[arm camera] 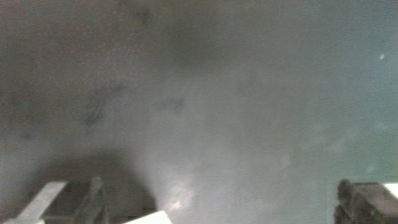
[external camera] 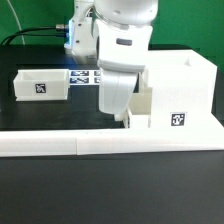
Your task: Assemble drawer
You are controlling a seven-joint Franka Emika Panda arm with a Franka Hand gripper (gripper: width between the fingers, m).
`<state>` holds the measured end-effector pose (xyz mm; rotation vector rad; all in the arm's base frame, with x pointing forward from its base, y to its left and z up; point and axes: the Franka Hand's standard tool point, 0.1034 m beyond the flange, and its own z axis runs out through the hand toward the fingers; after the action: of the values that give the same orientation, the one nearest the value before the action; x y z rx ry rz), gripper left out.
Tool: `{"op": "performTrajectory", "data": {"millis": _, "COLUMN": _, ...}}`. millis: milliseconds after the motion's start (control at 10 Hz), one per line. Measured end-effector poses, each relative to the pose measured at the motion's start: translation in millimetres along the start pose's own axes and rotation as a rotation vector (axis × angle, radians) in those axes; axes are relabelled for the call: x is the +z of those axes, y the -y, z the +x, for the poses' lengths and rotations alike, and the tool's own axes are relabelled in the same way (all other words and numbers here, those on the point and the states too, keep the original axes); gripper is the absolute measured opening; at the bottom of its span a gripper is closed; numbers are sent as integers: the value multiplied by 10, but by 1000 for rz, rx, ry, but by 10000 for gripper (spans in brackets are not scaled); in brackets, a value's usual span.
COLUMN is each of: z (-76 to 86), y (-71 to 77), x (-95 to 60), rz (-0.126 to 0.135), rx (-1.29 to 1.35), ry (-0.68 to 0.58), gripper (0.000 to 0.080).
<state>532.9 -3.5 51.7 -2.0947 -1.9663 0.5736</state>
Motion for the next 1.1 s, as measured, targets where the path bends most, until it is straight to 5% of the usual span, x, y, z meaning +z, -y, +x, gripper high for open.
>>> {"op": "performTrajectory", "data": {"millis": 300, "z": -52, "y": 27, "x": 21, "rz": 7, "rx": 2, "ry": -23, "gripper": 649}}
{"op": "performTrajectory", "data": {"millis": 900, "z": -370, "y": -25, "x": 67, "rz": 16, "rx": 3, "ry": -310, "gripper": 649}}
{"op": "performTrajectory", "data": {"millis": 1100, "z": -319, "y": -68, "x": 41, "rz": 17, "rx": 36, "ry": -312, "gripper": 649}}
